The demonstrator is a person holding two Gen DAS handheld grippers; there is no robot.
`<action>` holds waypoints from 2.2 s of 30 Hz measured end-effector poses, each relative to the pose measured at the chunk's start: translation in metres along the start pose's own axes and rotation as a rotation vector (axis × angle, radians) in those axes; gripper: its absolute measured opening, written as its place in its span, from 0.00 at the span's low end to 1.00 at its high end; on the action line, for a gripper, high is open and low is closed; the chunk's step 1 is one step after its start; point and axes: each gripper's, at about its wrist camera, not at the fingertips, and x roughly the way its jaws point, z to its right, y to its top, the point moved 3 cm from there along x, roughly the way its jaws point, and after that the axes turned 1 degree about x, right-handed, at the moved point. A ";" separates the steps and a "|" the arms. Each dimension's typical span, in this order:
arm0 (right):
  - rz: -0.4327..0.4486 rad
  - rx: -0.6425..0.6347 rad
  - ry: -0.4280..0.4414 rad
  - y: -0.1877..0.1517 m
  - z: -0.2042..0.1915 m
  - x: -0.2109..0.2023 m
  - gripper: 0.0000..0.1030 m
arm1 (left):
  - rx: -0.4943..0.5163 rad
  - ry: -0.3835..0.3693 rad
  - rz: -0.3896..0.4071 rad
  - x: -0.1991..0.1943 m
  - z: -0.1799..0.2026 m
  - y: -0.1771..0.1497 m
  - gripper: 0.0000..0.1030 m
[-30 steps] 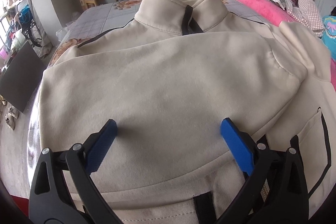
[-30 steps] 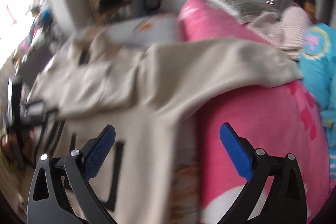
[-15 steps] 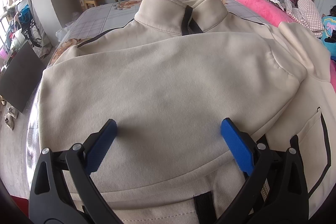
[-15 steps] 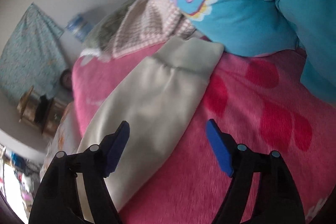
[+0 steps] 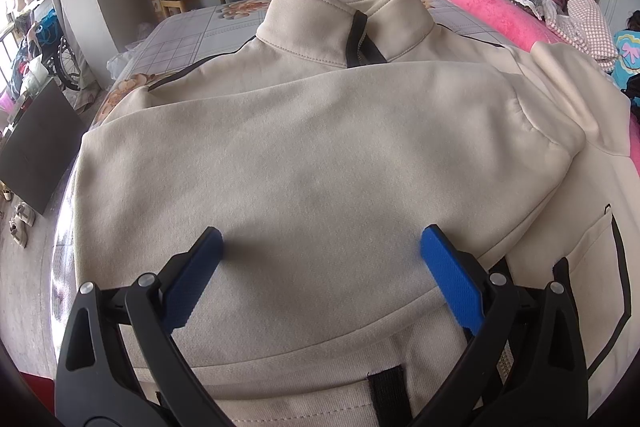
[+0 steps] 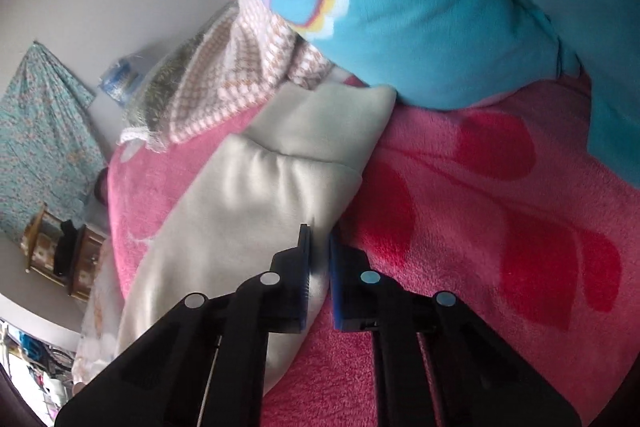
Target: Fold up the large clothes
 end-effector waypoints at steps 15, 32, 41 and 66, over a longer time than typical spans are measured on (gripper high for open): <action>0.188 -0.393 0.148 0.010 -0.119 -0.129 0.07 | -0.018 0.000 0.007 -0.002 -0.003 0.000 0.92; -0.026 -1.175 0.676 -0.293 -0.298 -0.277 0.40 | -0.240 -0.020 0.006 -0.088 -0.105 -0.021 0.21; -0.294 -1.220 0.588 -0.347 -0.221 -0.215 0.51 | -0.393 -0.224 -0.017 -0.088 -0.141 -0.028 0.21; -0.406 -0.971 0.512 -0.288 -0.122 -0.138 0.62 | -0.303 -0.080 0.006 0.000 -0.054 0.088 0.07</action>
